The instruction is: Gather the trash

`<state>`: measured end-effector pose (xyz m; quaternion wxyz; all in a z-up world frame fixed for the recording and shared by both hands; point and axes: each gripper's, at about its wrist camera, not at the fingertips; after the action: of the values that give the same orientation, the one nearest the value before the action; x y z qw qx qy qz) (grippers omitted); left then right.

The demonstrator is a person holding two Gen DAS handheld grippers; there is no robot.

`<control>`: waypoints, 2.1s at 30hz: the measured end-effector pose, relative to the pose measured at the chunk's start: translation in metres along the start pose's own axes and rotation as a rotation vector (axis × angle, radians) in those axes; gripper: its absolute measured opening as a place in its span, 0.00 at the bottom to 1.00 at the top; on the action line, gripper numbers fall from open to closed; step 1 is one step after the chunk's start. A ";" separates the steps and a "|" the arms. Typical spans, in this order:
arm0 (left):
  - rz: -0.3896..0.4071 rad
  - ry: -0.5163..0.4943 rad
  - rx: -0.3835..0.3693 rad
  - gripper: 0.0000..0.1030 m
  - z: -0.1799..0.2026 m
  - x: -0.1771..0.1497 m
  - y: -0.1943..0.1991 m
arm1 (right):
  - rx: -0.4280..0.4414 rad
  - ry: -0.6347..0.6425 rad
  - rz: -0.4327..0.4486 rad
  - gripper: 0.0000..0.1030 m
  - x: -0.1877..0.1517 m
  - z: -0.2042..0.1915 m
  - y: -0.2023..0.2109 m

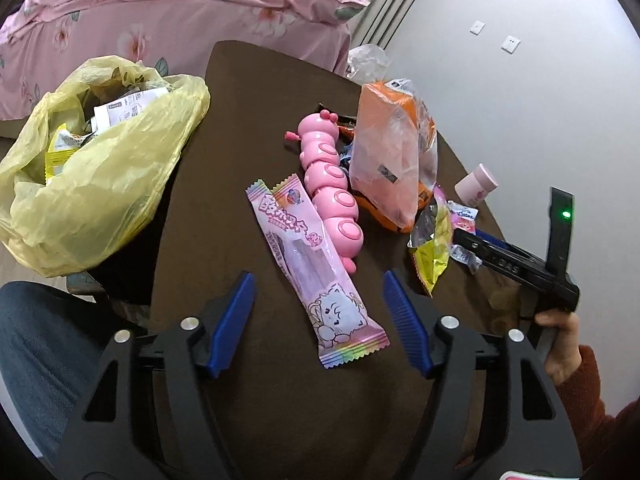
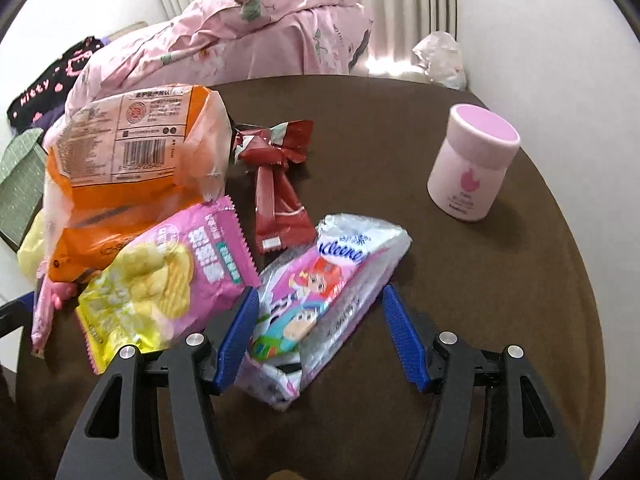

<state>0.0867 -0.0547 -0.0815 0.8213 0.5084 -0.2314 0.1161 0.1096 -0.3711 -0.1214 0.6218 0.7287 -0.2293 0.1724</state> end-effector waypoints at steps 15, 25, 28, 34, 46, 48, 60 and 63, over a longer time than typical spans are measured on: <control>-0.035 -0.054 0.099 0.62 0.013 -0.005 -0.005 | 0.172 -0.081 0.116 0.10 -0.027 0.014 0.050; -0.032 -0.031 0.081 0.62 0.012 -0.007 -0.002 | 0.078 -0.014 0.031 0.37 0.002 -0.007 0.004; -0.026 -0.029 0.054 0.62 0.014 -0.008 0.001 | 0.088 0.048 0.037 0.16 0.001 -0.019 0.003; -0.032 -0.064 0.095 0.62 0.022 -0.008 -0.002 | 0.085 0.115 0.123 0.06 -0.013 -0.026 0.040; -0.008 -0.048 0.137 0.20 0.019 -0.004 -0.001 | 0.087 0.063 0.252 0.06 -0.023 -0.004 0.095; -0.007 -0.047 0.131 0.20 0.018 -0.003 0.000 | 0.092 0.070 0.245 0.06 -0.021 -0.005 0.095; 0.050 -0.077 0.100 0.20 0.022 -0.004 0.012 | 0.167 -0.006 -0.002 0.52 -0.064 -0.001 0.046; 0.038 -0.084 0.102 0.20 0.023 -0.005 0.009 | 0.093 0.059 0.026 0.46 -0.062 -0.016 0.043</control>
<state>0.0726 -0.0706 -0.0689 0.7814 0.5496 -0.2693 0.1219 0.0347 -0.3536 -0.1161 0.5915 0.7483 -0.2123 0.2124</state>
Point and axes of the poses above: each gripper's, at about its wrist camera, not at the fingertips, and y roughly against the way its jaws point, z to its right, x to its top, and after that the axes turned 5 degrees about -z, right-handed
